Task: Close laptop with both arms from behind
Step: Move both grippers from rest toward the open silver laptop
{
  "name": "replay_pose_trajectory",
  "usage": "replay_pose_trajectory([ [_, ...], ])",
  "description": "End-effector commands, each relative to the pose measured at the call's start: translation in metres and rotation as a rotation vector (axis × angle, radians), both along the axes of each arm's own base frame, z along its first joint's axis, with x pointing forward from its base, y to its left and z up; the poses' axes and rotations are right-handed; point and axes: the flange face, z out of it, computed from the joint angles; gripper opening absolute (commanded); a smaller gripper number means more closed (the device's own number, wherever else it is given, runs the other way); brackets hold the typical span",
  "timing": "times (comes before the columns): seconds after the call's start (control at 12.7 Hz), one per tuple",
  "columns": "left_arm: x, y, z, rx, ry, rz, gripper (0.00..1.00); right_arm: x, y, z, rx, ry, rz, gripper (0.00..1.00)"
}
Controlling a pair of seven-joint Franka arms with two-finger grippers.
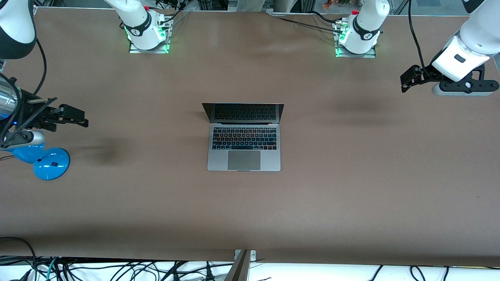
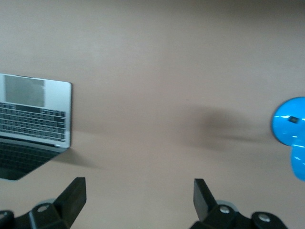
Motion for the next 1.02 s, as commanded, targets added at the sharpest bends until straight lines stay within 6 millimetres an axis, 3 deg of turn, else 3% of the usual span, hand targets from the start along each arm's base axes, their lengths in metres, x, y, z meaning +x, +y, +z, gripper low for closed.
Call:
replay_pose_trajectory([
  [0.0, -0.008, -0.029, -0.001, -0.003, -0.003, 0.021, 1.00, -0.006, 0.012, 0.009, 0.075, 0.007, 0.010, 1.00],
  [0.24, -0.016, -0.068, -0.005, 0.015, -0.002, 0.027, 1.00, -0.010, 0.046, 0.009, 0.126, 0.025, 0.031, 1.00],
  [0.55, -0.029, -0.117, -0.011, -0.036, 0.019, 0.097, 1.00, -0.025, 0.129, -0.002, 0.097, 0.092, -0.062, 1.00],
  [0.71, -0.039, -0.151, -0.017, -0.023, 0.021, 0.101, 0.99, -0.035, 0.171, -0.011, 0.075, 0.129, -0.107, 0.99],
  [0.94, -0.061, -0.197, -0.043, 0.001, 0.020, 0.134, 0.99, -0.045, 0.216, -0.029, 0.060, 0.163, -0.100, 0.88],
])
